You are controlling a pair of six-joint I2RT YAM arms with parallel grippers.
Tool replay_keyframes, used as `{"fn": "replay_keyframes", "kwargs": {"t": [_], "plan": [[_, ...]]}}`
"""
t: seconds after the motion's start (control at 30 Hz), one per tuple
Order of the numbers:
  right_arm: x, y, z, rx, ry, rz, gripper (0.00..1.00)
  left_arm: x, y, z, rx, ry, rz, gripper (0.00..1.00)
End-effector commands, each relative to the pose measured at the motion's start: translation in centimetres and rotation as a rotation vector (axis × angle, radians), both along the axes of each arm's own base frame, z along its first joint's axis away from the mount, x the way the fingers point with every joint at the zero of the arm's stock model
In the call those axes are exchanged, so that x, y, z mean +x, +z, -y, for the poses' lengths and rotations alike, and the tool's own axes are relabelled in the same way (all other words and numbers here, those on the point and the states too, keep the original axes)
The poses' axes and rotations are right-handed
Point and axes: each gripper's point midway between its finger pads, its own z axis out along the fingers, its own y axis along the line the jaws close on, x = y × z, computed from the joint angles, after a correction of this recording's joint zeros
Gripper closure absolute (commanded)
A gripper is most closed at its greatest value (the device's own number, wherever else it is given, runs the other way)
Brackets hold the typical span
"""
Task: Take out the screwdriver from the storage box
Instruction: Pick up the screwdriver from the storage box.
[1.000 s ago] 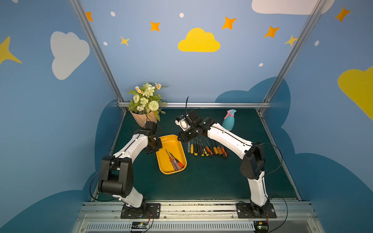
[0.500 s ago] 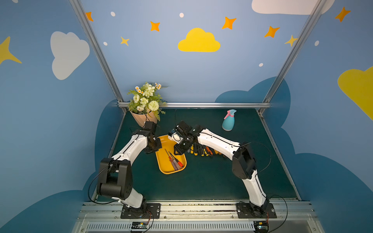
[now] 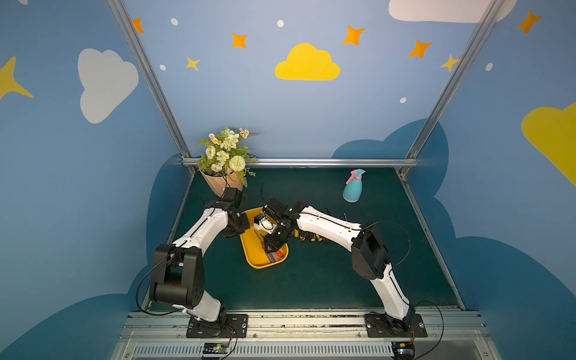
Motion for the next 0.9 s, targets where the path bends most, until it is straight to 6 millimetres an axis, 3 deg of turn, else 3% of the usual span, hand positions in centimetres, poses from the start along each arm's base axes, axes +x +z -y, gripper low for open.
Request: {"fn": "replay_keyframes", "kwargs": {"t": [0.0,0.17,0.43,0.63,0.87], "plan": [[-1.3,-1.2,0.5,-0.045,0.020,-0.046,0.67,0.2,0.5,0.5,-0.018,0.011,0.014,0.98],[-1.2,-3.2,0.4,-0.092,0.024,-0.066,0.67,0.2,-0.1,0.8,-0.024,0.011,0.002,0.97],[0.1,-5.2,-0.4,-0.149,-0.023,-0.048,0.67,1.0,0.7,1.2,-0.020,-0.017,0.013,0.98],[2.3,-6.3,0.6,-0.241,-0.099,0.053,0.67,1.4,1.0,1.4,-0.024,-0.017,0.016,0.97],[2.9,-7.6,1.5,-0.296,-0.131,0.082,0.69,1.4,1.1,1.6,-0.028,-0.016,0.019,0.97]]}}
